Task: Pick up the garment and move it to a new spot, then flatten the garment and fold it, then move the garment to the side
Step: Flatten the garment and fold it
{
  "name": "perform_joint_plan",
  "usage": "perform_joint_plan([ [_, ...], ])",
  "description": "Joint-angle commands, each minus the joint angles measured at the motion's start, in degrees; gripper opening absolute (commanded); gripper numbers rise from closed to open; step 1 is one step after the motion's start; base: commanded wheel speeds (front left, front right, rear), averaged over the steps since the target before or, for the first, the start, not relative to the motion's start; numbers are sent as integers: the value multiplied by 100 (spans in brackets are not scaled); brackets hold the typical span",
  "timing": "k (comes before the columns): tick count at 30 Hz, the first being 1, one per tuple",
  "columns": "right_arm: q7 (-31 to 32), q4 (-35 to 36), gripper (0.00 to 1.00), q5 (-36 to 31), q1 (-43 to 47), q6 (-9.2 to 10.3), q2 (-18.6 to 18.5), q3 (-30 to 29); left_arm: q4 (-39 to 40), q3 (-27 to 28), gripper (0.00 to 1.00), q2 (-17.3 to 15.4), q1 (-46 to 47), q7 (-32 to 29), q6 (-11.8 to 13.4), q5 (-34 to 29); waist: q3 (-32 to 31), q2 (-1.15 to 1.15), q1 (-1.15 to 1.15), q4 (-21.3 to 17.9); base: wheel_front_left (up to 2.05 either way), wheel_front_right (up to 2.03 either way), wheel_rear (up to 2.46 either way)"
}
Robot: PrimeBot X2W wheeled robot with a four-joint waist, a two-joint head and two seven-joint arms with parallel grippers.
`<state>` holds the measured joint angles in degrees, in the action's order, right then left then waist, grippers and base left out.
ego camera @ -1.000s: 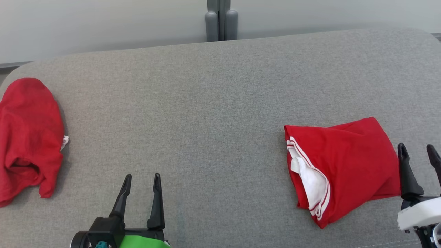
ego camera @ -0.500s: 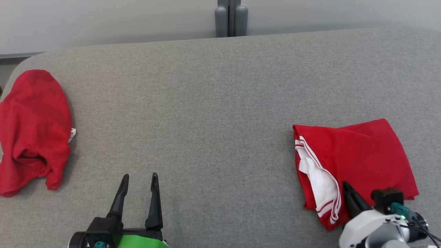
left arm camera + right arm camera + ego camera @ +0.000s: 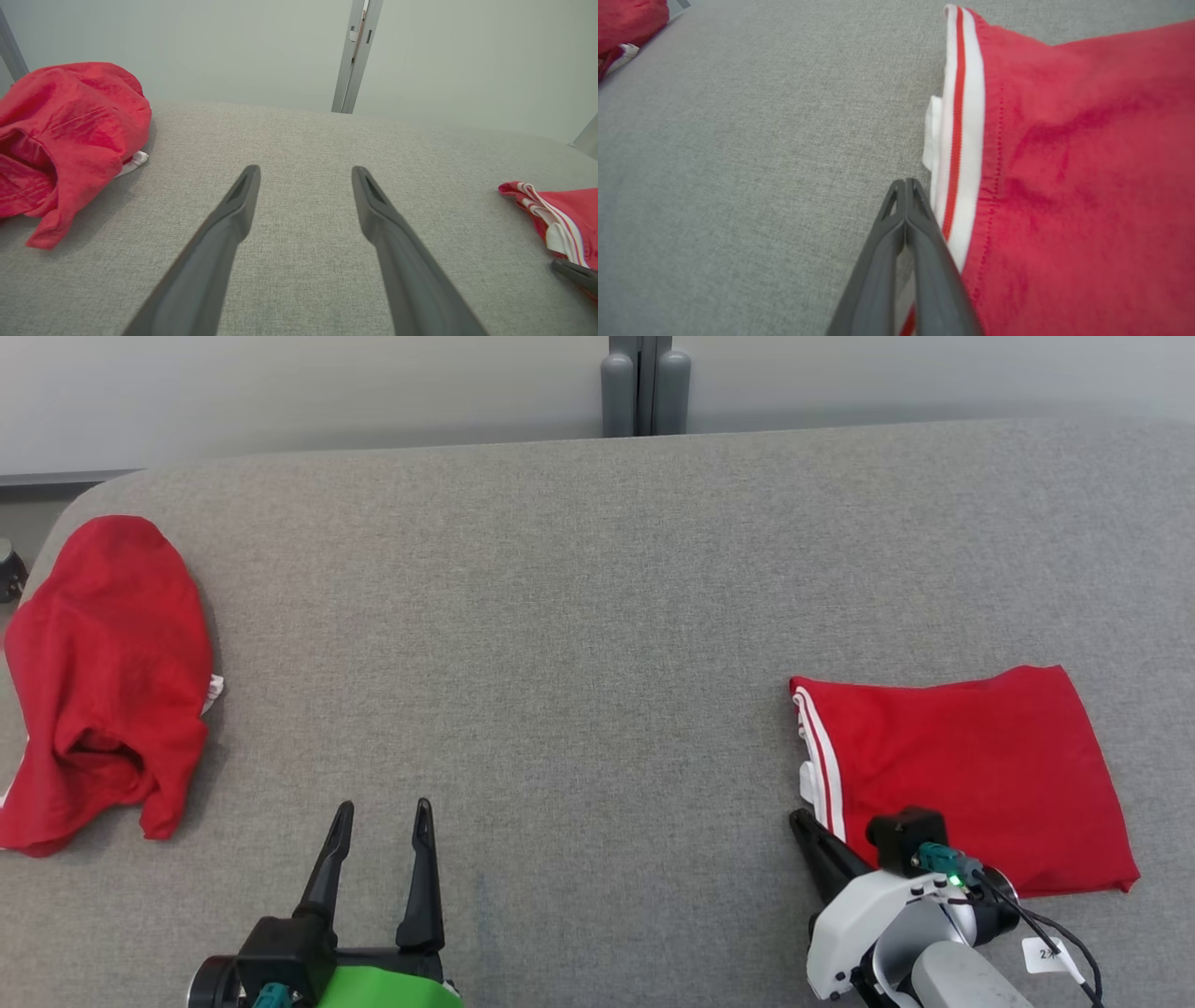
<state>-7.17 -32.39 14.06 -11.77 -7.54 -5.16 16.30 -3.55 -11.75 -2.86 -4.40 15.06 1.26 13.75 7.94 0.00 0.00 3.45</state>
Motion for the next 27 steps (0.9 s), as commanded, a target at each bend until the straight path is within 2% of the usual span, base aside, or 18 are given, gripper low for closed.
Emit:
perform_joint_plan([
  [1,-39,-21,0,41,-38,9,-32,6,19,-13,100,-12,74,15,4,25,-27,0,0,16,0,0,0],
  [7,-266,489,0,142,225,9,-113,20,91,-44,100,-12,20,15,21,116,-178,0,0,-55,0,0,0],
  [12,-555,1415,0,128,666,9,-333,-436,88,30,100,-13,-131,15,8,40,-396,0,0,-188,0,0,0],
  [13,-606,1602,29,115,755,9,-372,-578,71,48,100,-12,-149,15,-12,22,-443,0,0,-210,0,0,0],
  [14,-658,1835,78,73,881,9,-419,-762,46,70,100,-13,-191,16,-33,-13,-495,0,0,-234,0,0,0],
  [15,-696,2070,100,34,1009,9,-463,-923,14,96,100,-13,-229,16,-59,-48,-552,0,0,-257,0,0,0],
  [23,-801,2995,100,-189,1854,8,-669,-1968,-226,332,100,-14,-507,15,-217,-226,-922,0,0,-258,0,0,0],
  [27,-803,3003,100,-237,2194,8,-691,-2212,-209,498,100,-14,-648,14,-219,-231,-1000,0,0,-215,0,0,0],
])
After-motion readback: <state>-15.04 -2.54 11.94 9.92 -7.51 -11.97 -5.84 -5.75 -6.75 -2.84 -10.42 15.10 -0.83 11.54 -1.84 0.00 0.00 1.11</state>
